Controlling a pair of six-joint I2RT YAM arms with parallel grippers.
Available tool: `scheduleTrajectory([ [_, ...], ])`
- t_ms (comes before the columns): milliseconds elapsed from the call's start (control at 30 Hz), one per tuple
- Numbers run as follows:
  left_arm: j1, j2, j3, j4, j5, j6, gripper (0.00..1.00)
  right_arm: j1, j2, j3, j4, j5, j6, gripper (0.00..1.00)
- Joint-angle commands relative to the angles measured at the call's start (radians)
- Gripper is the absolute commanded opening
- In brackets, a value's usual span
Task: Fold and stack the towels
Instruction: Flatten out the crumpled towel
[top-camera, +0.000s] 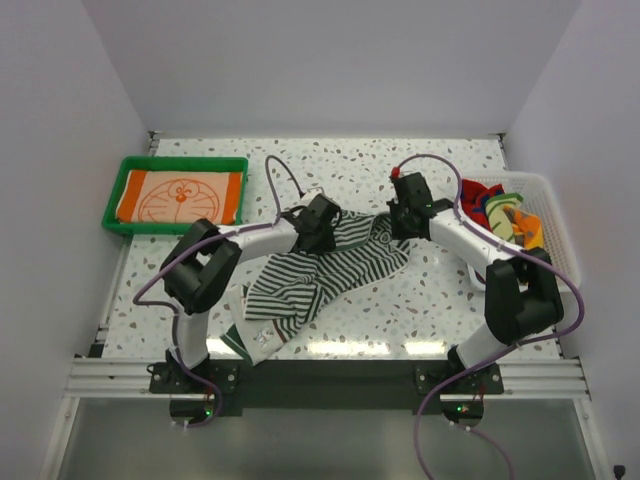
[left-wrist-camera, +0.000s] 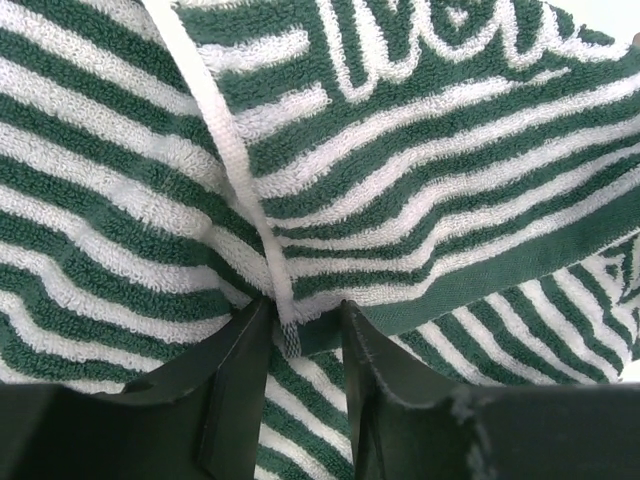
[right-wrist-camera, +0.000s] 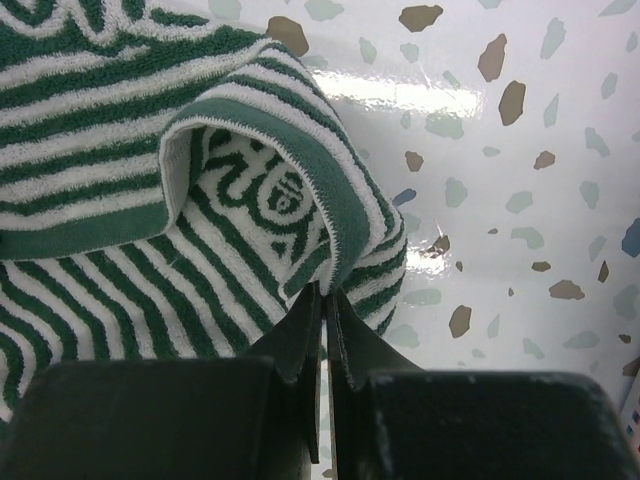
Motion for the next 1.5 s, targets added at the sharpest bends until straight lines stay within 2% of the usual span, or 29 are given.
scheduleTrajectory([
  [0, -0.011, 0.024, 0.043, -0.03, -0.037, 0.023, 0.38, 0.009, -0.04, -0.007, 0.027, -0.007, 0.002, 0.0],
  [67, -0.011, 0.027, 0.051, -0.038, -0.043, 0.031, 0.34, 0.009, -0.04, -0.007, 0.027, -0.007, 0.002, 0.0],
  [400, -0.029, 0.022, 0.108, -0.084, -0.081, 0.062, 0.34, 0.012, -0.043, -0.003, 0.023, 0.002, 0.001, 0.0],
  [533, -0.032, 0.025, 0.12, -0.081, -0.06, 0.063, 0.27, 0.012, -0.042, -0.003, 0.023, 0.003, 0.001, 0.0],
  [667, -0.032, 0.039, 0.123, -0.081, -0.05, 0.058, 0.25, 0.012, -0.039, -0.003, 0.023, 0.005, 0.002, 0.0],
  [867, -0.034, 0.06, 0.118, -0.087, -0.041, 0.055, 0.27, 0.012, -0.042, -0.007, 0.027, 0.005, 0.002, 0.0],
  [967, -0.034, 0.063, 0.106, -0.088, -0.047, 0.049, 0.24, 0.012, -0.042, -0.009, 0.027, 0.005, 0.002, 0.0],
  [1100, -0.034, 0.056, 0.1, -0.084, -0.057, 0.048, 0.1, 0.012, -0.043, -0.009, 0.025, 0.011, 0.004, 0.0],
  [1167, -0.032, 0.048, 0.106, -0.087, -0.064, 0.051, 0.01, 0.012, -0.042, -0.006, 0.019, 0.014, 0.001, 0.0],
  [1300, -0.026, 0.007, 0.138, -0.108, -0.101, 0.086, 0.0, 0.012, -0.051, 0.008, 0.002, 0.058, -0.004, 0.0],
  [1467, 0.052, -0.087, 0.192, -0.131, -0.139, 0.147, 0.0, 0.012, -0.068, 0.066, -0.03, 0.153, -0.037, 0.0],
])
